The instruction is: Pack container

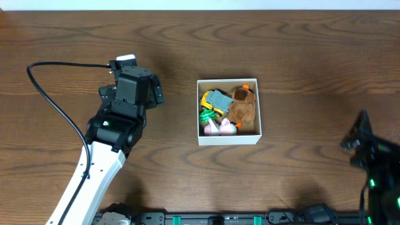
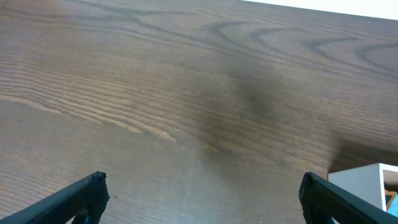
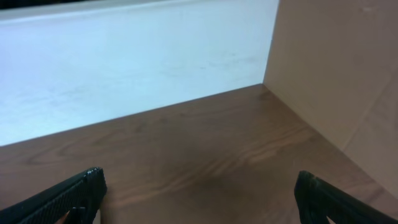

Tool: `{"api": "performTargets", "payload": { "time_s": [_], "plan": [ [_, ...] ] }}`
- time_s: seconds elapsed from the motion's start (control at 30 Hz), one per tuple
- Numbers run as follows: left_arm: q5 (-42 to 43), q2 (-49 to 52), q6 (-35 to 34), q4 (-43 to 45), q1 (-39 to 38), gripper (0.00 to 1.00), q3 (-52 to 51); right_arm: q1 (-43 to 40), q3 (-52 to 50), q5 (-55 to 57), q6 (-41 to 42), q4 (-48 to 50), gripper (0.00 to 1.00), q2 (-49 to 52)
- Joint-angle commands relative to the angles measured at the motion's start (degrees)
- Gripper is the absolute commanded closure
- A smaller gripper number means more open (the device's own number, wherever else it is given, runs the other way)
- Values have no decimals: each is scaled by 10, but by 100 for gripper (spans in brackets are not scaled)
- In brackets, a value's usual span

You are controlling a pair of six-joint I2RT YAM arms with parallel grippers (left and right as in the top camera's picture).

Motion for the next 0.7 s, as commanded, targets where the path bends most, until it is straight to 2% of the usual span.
{"api": "performTargets", "payload": {
  "time_s": [0.0,0.4,0.57,0.67],
  "plan": [
    [-10,-4,3,-1,2,2,4,-4,3,-10,7,-19,1,-46],
    [-10,-4,3,-1,2,2,4,-12,-30,-88,9,-56,1,-185],
    [-10,-4,3,-1,2,2,4,-28,-122,-91,20,-28,1,-224],
    [-10,-4,3,-1,2,2,4,-35,-202,-100,24,29,1,-253]
  ]
}}
